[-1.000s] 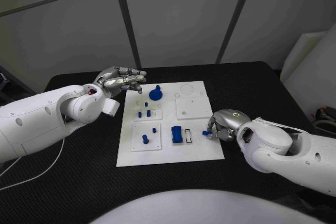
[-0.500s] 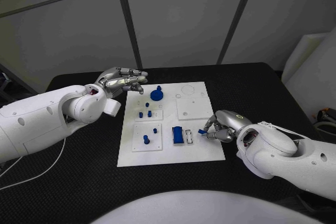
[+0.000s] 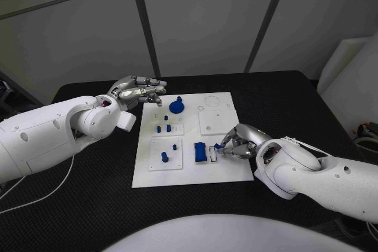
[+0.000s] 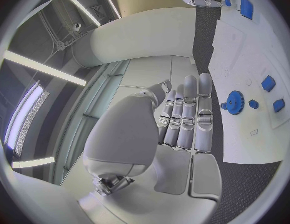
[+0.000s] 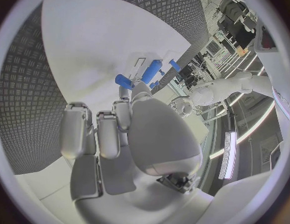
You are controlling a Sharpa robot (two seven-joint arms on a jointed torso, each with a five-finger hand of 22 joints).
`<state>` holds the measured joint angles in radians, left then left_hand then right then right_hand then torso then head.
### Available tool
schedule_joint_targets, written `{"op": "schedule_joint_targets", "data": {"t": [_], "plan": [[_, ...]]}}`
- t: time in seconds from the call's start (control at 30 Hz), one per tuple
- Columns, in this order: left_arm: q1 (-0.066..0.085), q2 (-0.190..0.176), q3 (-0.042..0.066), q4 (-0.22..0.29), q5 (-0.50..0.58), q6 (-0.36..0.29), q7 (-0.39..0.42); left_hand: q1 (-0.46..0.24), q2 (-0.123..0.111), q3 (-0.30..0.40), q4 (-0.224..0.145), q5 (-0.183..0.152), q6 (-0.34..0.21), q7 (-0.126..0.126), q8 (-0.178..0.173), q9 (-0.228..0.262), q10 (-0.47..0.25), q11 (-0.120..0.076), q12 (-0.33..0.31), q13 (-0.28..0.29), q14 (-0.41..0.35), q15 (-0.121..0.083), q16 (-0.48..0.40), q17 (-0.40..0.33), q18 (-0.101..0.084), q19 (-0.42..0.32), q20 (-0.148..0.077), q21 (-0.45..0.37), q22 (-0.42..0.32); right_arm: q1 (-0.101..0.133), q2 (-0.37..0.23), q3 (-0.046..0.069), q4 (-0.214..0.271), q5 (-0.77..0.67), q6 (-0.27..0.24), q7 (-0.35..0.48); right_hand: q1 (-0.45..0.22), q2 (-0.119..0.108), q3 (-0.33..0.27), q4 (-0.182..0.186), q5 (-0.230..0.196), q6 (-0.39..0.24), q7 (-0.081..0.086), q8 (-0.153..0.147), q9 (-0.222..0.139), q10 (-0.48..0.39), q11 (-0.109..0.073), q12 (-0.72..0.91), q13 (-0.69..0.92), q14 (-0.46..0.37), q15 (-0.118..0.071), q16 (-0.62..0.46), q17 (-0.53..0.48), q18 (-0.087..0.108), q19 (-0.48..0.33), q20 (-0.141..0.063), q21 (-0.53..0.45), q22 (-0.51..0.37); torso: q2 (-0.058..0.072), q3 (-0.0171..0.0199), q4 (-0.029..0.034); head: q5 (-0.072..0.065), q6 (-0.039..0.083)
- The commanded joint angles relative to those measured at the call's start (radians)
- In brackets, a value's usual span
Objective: Assemble the parts on the task board
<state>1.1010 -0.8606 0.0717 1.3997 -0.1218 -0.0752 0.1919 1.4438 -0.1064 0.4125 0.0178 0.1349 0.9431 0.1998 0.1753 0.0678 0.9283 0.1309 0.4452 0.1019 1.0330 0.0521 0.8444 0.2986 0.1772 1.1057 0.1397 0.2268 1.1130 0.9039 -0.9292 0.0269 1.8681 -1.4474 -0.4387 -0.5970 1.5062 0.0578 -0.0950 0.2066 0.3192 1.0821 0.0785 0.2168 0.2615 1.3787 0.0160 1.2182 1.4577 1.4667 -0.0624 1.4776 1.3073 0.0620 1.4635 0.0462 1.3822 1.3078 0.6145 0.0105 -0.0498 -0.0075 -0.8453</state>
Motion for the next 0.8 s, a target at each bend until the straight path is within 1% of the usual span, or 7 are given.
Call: {"op": "schedule_joint_targets", "data": {"t": [0.03, 0.07, 0.1, 0.17, 0.27, 0.43, 0.8], "plan": [[0.002, -0.001, 0.001, 0.003, -0.003, 0.012, 0.002, 0.004, 0.009, -0.001, -0.005, 0.004, -0.007, 0.001, 0.003, -0.001, -0.006, 0.002, 0.005, -0.001, -0.007, -0.001, -0.002, -0.001, 0.002, -0.008, -0.002, 0.005, -0.002, 0.001, 0.016, 0.0, -0.016, 0.074, 0.05, -0.001, -0.036, -0.005, 0.003, 0.024, 0.019, 0.02, -0.01, 0.009, 0.01, 0.024, -0.024, 0.011, -0.155, 0.074, -0.011, 0.005, 0.113, -0.007, 0.002, -0.008, 0.009, 0.031, 0.001, 0.0006, -0.0003, 0.001, -0.002], [0.002, -0.001, 0.001, 0.004, -0.003, 0.012, 0.002, 0.004, 0.009, -0.001, -0.005, 0.004, -0.007, 0.001, 0.003, -0.001, -0.006, 0.002, 0.005, -0.001, -0.007, -0.001, -0.002, -0.001, 0.002, -0.008, -0.002, 0.005, -0.002, 0.001, 0.019, 0.0, -0.019, 0.077, 0.056, -0.002, -0.049, -0.01, 0.002, 0.033, 0.053, 0.023, -0.011, 0.011, 0.012, 0.027, -0.025, 0.015, -0.152, 0.075, -0.012, 0.007, 0.117, -0.008, 0.004, -0.009, 0.012, 0.034, 0.001, 0.0004, -0.0003, 0.001, -0.003], [0.002, -0.001, 0.001, 0.004, -0.003, 0.012, 0.001, 0.004, 0.009, -0.001, -0.005, 0.004, -0.007, 0.001, 0.003, -0.001, -0.006, 0.002, 0.005, -0.001, -0.007, -0.001, -0.002, -0.001, 0.002, -0.008, -0.002, 0.005, -0.002, 0.001, 0.023, 0.0, -0.024, 0.08, 0.062, -0.002, -0.058, -0.015, 0.001, 0.039, 0.077, 0.027, -0.013, 0.013, 0.015, 0.03, -0.027, 0.018, -0.15, 0.076, -0.013, 0.009, 0.119, -0.008, 0.005, -0.011, 0.013, 0.037, 0.001, 0.0001, -0.0003, 0.002, -0.003], [0.002, -0.001, 0.001, 0.004, -0.003, 0.012, 0.001, 0.004, 0.009, -0.001, -0.005, 0.004, -0.007, 0.001, 0.003, -0.001, -0.006, 0.002, 0.005, -0.001, -0.007, -0.001, -0.002, -0.001, 0.002, -0.008, -0.002, 0.005, -0.002, 0.001, 0.029, 0.0, -0.031, 0.083, 0.071, -0.004, -0.075, -0.019, 0.0, 0.051, 0.102, 0.034, -0.016, 0.018, 0.021, 0.034, -0.029, 0.022, -0.146, 0.077, -0.015, 0.011, 0.124, -0.009, 0.008, -0.013, 0.017, 0.042, 0.001, 0.0, -0.0003, 0.003, -0.004], [0.002, -0.001, 0.001, 0.005, -0.003, 0.012, 0.001, 0.004, 0.009, -0.001, -0.005, 0.004, -0.007, 0.001, 0.003, -0.001, -0.006, 0.002, 0.005, -0.001, -0.007, -0.001, -0.002, -0.001, 0.002, -0.008, -0.002, 0.005, -0.002, 0.001, 0.035, 0.001, -0.037, 0.082, 0.076, -0.006, -0.091, -0.023, -0.002, 0.062, 0.111, 0.042, -0.019, 0.024, 0.027, 0.038, -0.032, 0.026, -0.143, 0.078, -0.017, 0.013, 0.127, -0.01, 0.01, -0.014, 0.02, 0.045, 0.0, 0.0009, -0.0012, 0.004, -0.005], [0.002, -0.002, 0.001, 0.005, -0.003, 0.014, 0.001, 0.004, 0.009, -0.001, -0.005, 0.004, -0.007, 0.001, 0.003, -0.001, -0.006, 0.002, 0.005, -0.001, -0.007, -0.001, -0.002, -0.001, 0.002, -0.008, -0.002, 0.005, -0.002, 0.001, 0.047, 0.001, -0.044, 0.081, 0.075, -0.008, -0.121, -0.031, -0.011, 0.078, 0.117, 0.05, -0.023, 0.032, 0.036, 0.041, -0.035, 0.028, -0.141, 0.078, -0.02, 0.014, 0.129, -0.01, 0.01, -0.017, 0.021, 0.046, 0.0, 0.0011, -0.0017, 0.005, -0.005], [0.002, -0.002, 0.001, 0.005, -0.009, 0.02, -0.005, 0.004, 0.01, 0.0, -0.006, 0.004, -0.008, 0.002, 0.004, -0.001, -0.007, 0.002, 0.005, -0.002, -0.008, -0.001, -0.002, -0.002, 0.002, -0.008, -0.002, 0.006, -0.001, 0.001, 0.057, 0.001, -0.046, 0.088, 0.066, -0.007, -0.161, -0.029, -0.024, 0.084, 0.134, 0.054, -0.026, 0.041, 0.05, 0.044, -0.037, 0.03, -0.138, 0.078, -0.022, 0.015, 0.13, -0.01, 0.01, -0.019, 0.021, 0.047, 0.0, 0.0015, -0.002, 0.007, -0.006]]}}
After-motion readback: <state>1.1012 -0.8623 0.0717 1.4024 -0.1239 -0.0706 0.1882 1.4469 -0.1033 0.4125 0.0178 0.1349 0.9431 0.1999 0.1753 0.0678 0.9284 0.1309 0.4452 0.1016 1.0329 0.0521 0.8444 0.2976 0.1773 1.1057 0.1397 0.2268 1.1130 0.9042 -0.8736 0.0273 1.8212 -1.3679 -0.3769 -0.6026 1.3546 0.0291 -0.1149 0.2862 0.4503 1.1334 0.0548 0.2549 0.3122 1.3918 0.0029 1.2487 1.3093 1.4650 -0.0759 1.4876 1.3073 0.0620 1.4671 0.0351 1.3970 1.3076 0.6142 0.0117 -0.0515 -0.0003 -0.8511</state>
